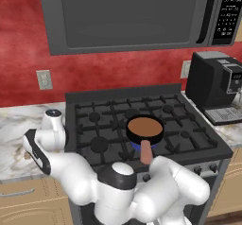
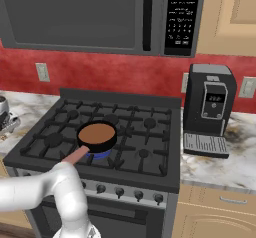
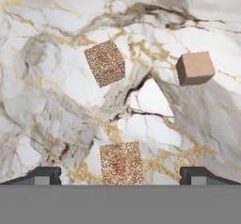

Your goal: Pick up the sugar cube(s) and place them in the saucepan with hot chocolate.

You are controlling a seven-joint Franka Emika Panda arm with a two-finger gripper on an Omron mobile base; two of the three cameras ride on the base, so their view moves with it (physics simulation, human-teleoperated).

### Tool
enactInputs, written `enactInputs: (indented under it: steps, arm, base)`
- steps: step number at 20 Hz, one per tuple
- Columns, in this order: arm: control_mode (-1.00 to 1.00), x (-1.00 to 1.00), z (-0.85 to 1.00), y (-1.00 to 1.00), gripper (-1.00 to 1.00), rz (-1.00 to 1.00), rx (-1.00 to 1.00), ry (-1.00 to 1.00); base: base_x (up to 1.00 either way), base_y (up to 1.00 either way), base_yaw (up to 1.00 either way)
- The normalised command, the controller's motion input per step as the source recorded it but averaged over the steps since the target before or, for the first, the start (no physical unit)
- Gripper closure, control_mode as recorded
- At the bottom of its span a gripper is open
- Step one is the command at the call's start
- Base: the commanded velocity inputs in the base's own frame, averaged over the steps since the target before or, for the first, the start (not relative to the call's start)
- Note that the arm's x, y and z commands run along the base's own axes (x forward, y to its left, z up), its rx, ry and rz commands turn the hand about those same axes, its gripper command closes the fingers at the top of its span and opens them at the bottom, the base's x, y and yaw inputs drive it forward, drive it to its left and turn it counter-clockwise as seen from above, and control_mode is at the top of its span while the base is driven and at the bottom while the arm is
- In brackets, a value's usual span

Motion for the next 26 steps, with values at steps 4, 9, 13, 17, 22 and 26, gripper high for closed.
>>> enactInputs:
  steps: [4, 9, 13, 17, 22, 26]
  arm:
    - [-1.00, 0.00, -0.08, 0.01, -1.00, 0.02, 0.00, 0.00]
    - [-1.00, 0.00, 0.00, 0.06, -1.00, 0.00, -0.01, 0.00]
    - [-1.00, 0.00, -0.02, 0.10, -1.00, 0.00, 0.00, 0.00]
    - [-1.00, 0.00, -0.15, 0.08, -1.00, 0.00, 0.00, 0.00]
    - [-1.00, 0.00, -0.12, 0.00, -1.00, 0.01, 0.00, 0.00]
    - [-1.00, 0.00, 0.00, 0.00, -1.00, 0.01, 0.00, 0.01]
  base:
    - [0.00, 0.00, 0.00]
    - [0.00, 0.00, 0.00]
    - [0.00, 0.00, 0.00]
    - [0.00, 0.00, 0.00]
    - [0.00, 0.00, 0.00]
    - [0.00, 0.00, 0.00]
